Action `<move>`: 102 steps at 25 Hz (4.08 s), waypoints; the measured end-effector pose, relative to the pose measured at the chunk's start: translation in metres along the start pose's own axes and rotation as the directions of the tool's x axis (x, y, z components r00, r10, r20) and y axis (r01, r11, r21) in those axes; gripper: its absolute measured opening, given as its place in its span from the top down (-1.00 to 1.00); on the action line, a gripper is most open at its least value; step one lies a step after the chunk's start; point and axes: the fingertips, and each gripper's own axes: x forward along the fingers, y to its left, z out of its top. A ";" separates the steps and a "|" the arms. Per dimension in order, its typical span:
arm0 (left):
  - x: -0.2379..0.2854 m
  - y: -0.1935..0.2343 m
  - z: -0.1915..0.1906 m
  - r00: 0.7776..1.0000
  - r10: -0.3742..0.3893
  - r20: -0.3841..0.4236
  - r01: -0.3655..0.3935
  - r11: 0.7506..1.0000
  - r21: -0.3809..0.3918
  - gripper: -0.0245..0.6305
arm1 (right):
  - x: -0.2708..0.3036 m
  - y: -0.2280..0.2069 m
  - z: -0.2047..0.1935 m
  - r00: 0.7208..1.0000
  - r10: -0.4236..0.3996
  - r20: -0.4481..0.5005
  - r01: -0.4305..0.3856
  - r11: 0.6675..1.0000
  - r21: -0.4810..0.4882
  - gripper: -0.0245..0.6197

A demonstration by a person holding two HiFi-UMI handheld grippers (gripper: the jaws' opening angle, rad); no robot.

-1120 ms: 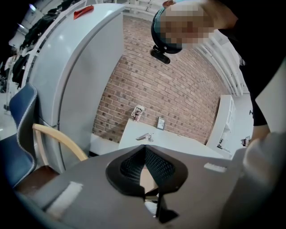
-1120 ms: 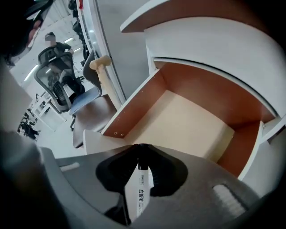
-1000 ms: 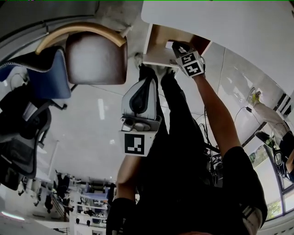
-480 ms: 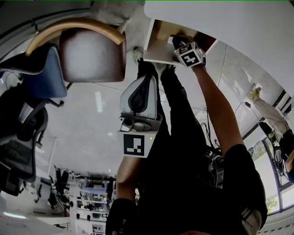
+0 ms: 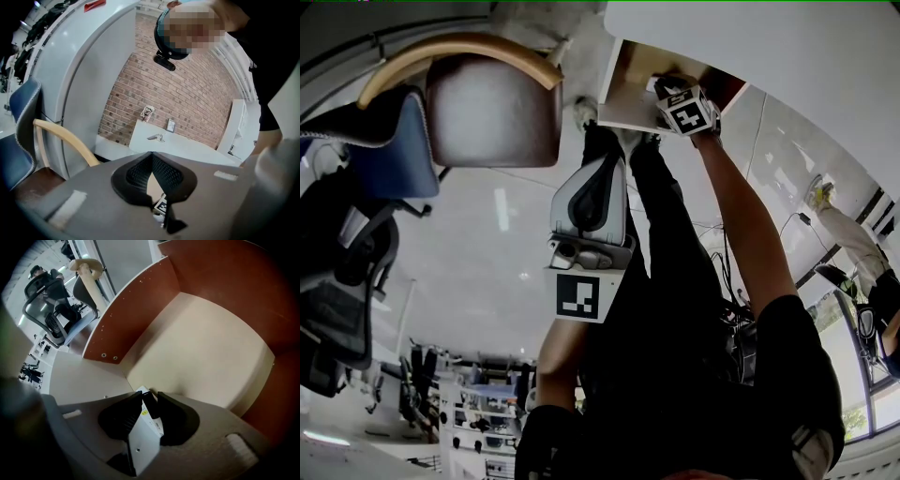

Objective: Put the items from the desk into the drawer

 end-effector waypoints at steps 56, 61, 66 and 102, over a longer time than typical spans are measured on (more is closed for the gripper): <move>-0.080 -0.146 0.209 0.966 -0.087 0.242 0.046 0.984 0.171 0.88 | -0.405 -0.005 0.082 0.807 -0.156 0.570 -0.002 0.964 0.267 0.91; -0.091 -0.150 0.229 0.952 -0.105 0.287 0.054 0.982 0.183 0.88 | -0.481 0.019 0.105 0.701 -0.171 0.692 0.001 0.971 0.239 0.91; -0.105 -0.154 0.240 0.943 -0.128 0.308 0.069 0.978 0.198 0.88 | -0.557 0.054 0.112 0.572 -0.185 0.799 0.001 0.975 0.224 0.91; -0.124 -0.231 0.211 0.942 -0.076 0.328 0.010 0.980 0.200 0.88 | -0.607 0.054 0.055 0.532 -0.112 0.839 0.000 0.991 0.132 0.37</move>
